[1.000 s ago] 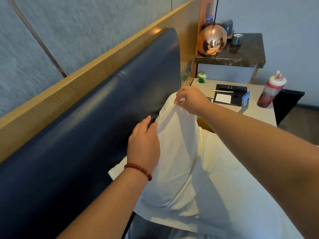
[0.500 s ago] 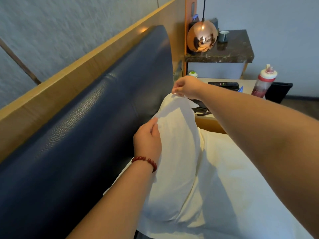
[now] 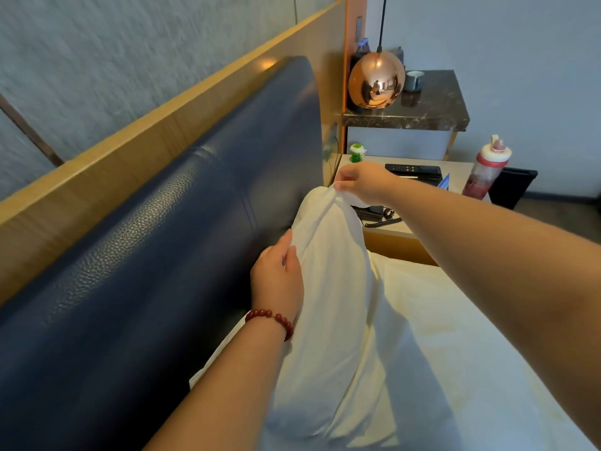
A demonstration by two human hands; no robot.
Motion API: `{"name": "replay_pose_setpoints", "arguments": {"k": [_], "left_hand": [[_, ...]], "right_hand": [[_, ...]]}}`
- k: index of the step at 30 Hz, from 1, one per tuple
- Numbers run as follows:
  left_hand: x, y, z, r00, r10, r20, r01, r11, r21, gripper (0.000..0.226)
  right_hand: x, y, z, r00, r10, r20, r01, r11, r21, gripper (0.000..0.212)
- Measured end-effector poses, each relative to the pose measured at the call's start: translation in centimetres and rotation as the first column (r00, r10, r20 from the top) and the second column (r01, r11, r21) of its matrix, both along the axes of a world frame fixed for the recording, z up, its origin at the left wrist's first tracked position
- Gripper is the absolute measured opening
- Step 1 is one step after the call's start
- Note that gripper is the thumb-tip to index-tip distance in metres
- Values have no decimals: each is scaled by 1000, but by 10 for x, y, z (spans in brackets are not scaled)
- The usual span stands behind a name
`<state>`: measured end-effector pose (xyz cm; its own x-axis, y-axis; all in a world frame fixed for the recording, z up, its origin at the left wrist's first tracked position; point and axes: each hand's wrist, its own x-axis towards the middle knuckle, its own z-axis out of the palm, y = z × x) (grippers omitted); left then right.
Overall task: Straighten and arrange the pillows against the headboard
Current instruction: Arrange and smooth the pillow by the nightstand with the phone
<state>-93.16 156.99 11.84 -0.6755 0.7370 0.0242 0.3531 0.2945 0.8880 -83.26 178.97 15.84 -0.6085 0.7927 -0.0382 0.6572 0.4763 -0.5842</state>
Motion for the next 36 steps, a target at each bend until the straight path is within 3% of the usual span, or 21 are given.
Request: {"name": "replay_pose_setpoints", "arguments": {"k": [4, 9, 13, 14, 16, 18, 19, 20, 24, 26, 28, 31, 34, 36], "left_hand": [[1, 0, -2, 998, 8, -55, -10, 1000, -24, 39], [2, -1, -5, 978, -10, -210, -13, 994, -104, 40], [4, -5, -5, 941, -94, -325, 25, 977, -211, 41], [4, -6, -5, 934, -109, -339, 27, 971, -236, 40], [4, -5, -5, 926, -131, -353, 30, 960, -277, 38], [5, -4, -5, 919, -141, -368, 27, 954, -299, 39], [6, -4, -6, 915, -143, -377, 22, 952, -306, 39], [7, -3, -6, 912, -145, -384, 18, 949, -314, 39], [8, -2, -4, 894, -175, -412, 12, 929, -369, 37], [9, -4, 0, 867, -212, -452, 6, 910, -415, 32], [11, -6, 2, 800, -246, -547, -5, 909, -416, 24], [19, 2, 16, 658, -272, -702, 39, 944, -329, 38], [30, 34, 35, 622, -368, -691, 238, 930, -281, 50], [36, 69, 39, 522, -454, -722, 293, 891, -348, 54]], "right_hand": [[-13, 11, -1, 999, -35, 17, 34, 998, 51, 15], [-36, 21, 10, 990, 38, 135, -38, 999, -3, 20], [-45, 29, -6, 922, -79, 379, -53, 944, 325, 29], [-44, 29, -13, 927, -152, 344, -7, 908, 419, 31], [-36, 21, -22, 950, -313, 13, 269, 836, 478, 32], [-20, 10, -28, 793, -483, -372, 580, 785, 218, 33], [-12, 7, -32, 707, -539, -459, 620, 784, 33, 35], [-4, 4, -38, 679, -564, -469, 594, 798, -99, 36], [9, -9, -59, 862, -424, -277, 309, 874, -375, 26], [3, -5, -59, 835, -447, -322, 302, 860, -412, 30], [-4, 4, -52, 750, -512, -419, 339, 841, -421, 22], [-7, 20, -42, 648, -578, -496, 302, 793, -530, 24], [-3, 26, -49, 714, -548, -436, 315, 807, -499, 32], [8, 20, -57, 771, -519, -369, 347, 828, -440, 34]]}}
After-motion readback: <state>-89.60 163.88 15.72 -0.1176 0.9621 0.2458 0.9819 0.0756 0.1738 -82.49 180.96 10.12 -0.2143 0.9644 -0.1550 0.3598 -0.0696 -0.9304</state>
